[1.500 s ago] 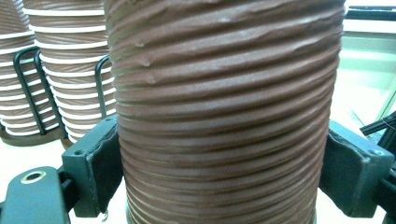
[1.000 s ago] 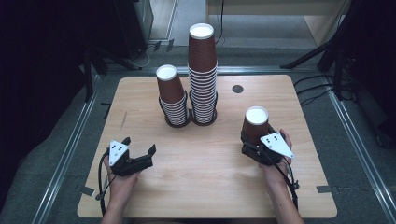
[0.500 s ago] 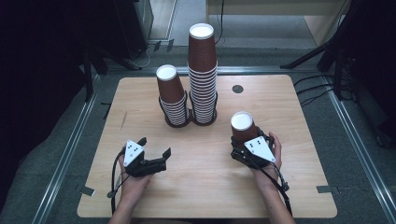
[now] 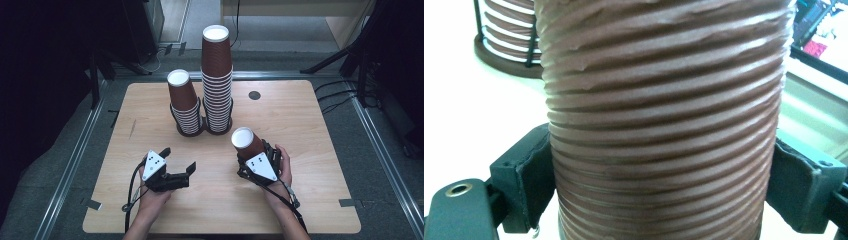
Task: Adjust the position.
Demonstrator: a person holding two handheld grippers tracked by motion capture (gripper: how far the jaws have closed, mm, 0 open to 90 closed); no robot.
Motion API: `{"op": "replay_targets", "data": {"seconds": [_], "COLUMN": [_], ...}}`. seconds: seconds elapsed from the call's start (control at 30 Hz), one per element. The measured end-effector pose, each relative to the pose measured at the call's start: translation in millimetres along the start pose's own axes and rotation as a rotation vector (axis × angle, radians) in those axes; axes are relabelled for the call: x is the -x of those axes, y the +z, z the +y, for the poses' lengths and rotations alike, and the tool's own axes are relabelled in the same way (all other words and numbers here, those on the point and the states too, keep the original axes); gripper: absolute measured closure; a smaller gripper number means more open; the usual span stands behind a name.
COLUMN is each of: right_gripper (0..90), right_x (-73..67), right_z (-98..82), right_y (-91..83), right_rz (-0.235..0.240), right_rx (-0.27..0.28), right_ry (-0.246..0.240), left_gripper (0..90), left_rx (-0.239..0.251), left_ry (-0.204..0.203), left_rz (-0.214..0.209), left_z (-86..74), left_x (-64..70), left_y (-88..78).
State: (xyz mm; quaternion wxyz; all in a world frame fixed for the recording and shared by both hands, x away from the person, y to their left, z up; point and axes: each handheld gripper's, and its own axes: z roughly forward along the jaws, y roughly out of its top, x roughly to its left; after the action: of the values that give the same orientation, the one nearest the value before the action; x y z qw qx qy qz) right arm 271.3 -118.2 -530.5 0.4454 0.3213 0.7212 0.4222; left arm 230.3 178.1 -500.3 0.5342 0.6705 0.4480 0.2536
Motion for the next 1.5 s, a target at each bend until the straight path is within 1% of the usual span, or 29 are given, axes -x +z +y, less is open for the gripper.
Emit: {"op": "replay_targets", "data": {"seconds": [0.07, 0.17, 0.27, 0.37, 0.4, 0.43, 0.47, 0.5, 0.53, 0.63, 0.67, 0.7, 0.73, 0.8, 0.83, 0.87, 0.97, 1.0, 1.03, 1.2, 1.27, 1.33, 1.37, 1.4, 1.47, 1.5], "right_gripper": [12.1, 12.1, 12.1, 12.1, 12.1, 12.1, 12.1, 12.1, 12.1, 12.2, 12.2, 12.2, 12.2, 12.2, 12.2, 12.2, 12.2, 12.2, 12.2, 12.2, 12.1, 12.1, 12.1, 12.1, 12.1, 12.1], "right_x": [-2.6, -5.0, -7.0, -9.5, -10.5, -10.5, -12.2, -12.2, -13.7, -15.4, -17.0, -17.0, -20.9, -24.6, -24.6, -29.1, -33.9, -35.6, -37.1, -42.7, -43.7, -46.1, -46.1, -46.5, -46.6, -47.0], "right_z": [1.2, 3.4, 5.0, 5.0, 4.9, 4.9, 5.1, 5.1, 5.7, 7.3, 7.6, 7.6, 7.7, 7.9, 7.9, 8.0, 8.2, 8.3, 8.5, 8.6, 8.5, 8.3, 8.3, 8.6, 8.7, 9.5], "right_y": [-0.4, -1.2, -2.2, -1.8, -1.6, -1.6, -1.8, -1.8, -2.3, -4.2, -4.9, -4.9, -5.8, -6.4, -6.4, -7.9, -10.0, -10.4, -10.6, -10.5, -10.6, -12.2, -12.2, -13.2, -13.4, -13.7], "right_rz": [0.004, 0.002, 0.001, 0.005, 0.006, 0.006, 0.018, 0.018, 0.016, 0.014, 0.009, 0.009, 0.012, 0.017, 0.017, 0.034, 0.051, 0.055, 0.058, 0.068, 0.076, 0.097, 0.097, 0.114, 0.116, 0.124], "right_rx": [0.005, 0.01, 0.012, 0.006, 0.004, 0.004, 0.0, 0.0, 0.003, 0.01, 0.012, 0.012, 0.016, 0.021, 0.021, 0.03, 0.041, 0.045, 0.048, 0.052, 0.054, 0.07, 0.07, 0.085, 0.085, 0.095], "right_ry": [-0.021, -0.049, -0.059, -0.079, -0.083, -0.083, -0.089, -0.089, -0.113, -0.141, -0.16, -0.16, -0.21, -0.241, -0.241, -0.261, -0.299, -0.309, -0.316, -0.339, -0.34, -0.357, -0.357, -0.359, -0.359, -0.363], "left_gripper": [0.0, 0.0, 0.0, 0.0, 0.0, 0.0, 0.0, 0.0, 0.0, 0.0, 0.0, 0.0, 0.0, 0.0, 0.0, 0.0, 0.0, 0.0, 0.0, 0.1, 0.1, 0.1, 0.1, 0.1, 0.1, 0.1], "left_rx": [0.008, 0.02, 0.029, 0.019, 0.014, 0.014, 0.001, 0.001, -0.005, -0.02, -0.029, -0.029, -0.035, -0.035, -0.035, -0.035, -0.032, -0.033, -0.033, -0.053, -0.053, -0.057, -0.057, -0.061, -0.065, -0.067], "left_ry": [-0.005, -0.028, -0.032, -0.015, -0.003, -0.003, 0.019, 0.019, 0.025, 0.036, 0.045, 0.045, 0.05, 0.049, 0.049, 0.041, 0.02, 0.019, 0.019, 0.028, 0.025, 0.006, 0.006, -0.001, -0.002, -0.005], "left_rz": [-0.011, -0.035, -0.056, -0.082, -0.087, -0.087, -0.098, -0.098, -0.116, -0.151, -0.166, -0.166, -0.18, -0.195, -0.195, -0.208, -0.227, -0.233, -0.233, -0.268, -0.274, -0.29, -0.29, -0.293, -0.294, -0.297], "left_z": [2.0, 5.7, 8.9, 11.1, 11.5, 11.5, 11.6, 11.6, 12.0, 12.6, 12.6, 12.6, 12.9, 13.5, 13.5, 14.3, 15.3, 15.5, 15.5, 14.9, 14.8, 14.6, 14.6, 14.2, 14.1, 14.1], "left_x": [0.4, 1.6, 4.6, 9.0, 11.2, 11.2, 15.2, 15.2, 19.8, 27.8, 31.2, 31.2, 35.2, 38.1, 38.1, 39.0, 38.7, 38.5, 38.5, 42.5, 43.1, 42.6, 42.6, 41.6, 41.0, 40.6], "left_y": [-0.9, -1.6, -1.7, -0.1, 1.1, 1.1, 3.6, 3.6, 6.4, 9.7, 11.3, 11.3, 13.1, 14.4, 14.4, 14.9, 14.8, 14.8, 14.8, 15.9, 16.2, 17.1, 17.1, 17.6, 17.8, 18.1]}}
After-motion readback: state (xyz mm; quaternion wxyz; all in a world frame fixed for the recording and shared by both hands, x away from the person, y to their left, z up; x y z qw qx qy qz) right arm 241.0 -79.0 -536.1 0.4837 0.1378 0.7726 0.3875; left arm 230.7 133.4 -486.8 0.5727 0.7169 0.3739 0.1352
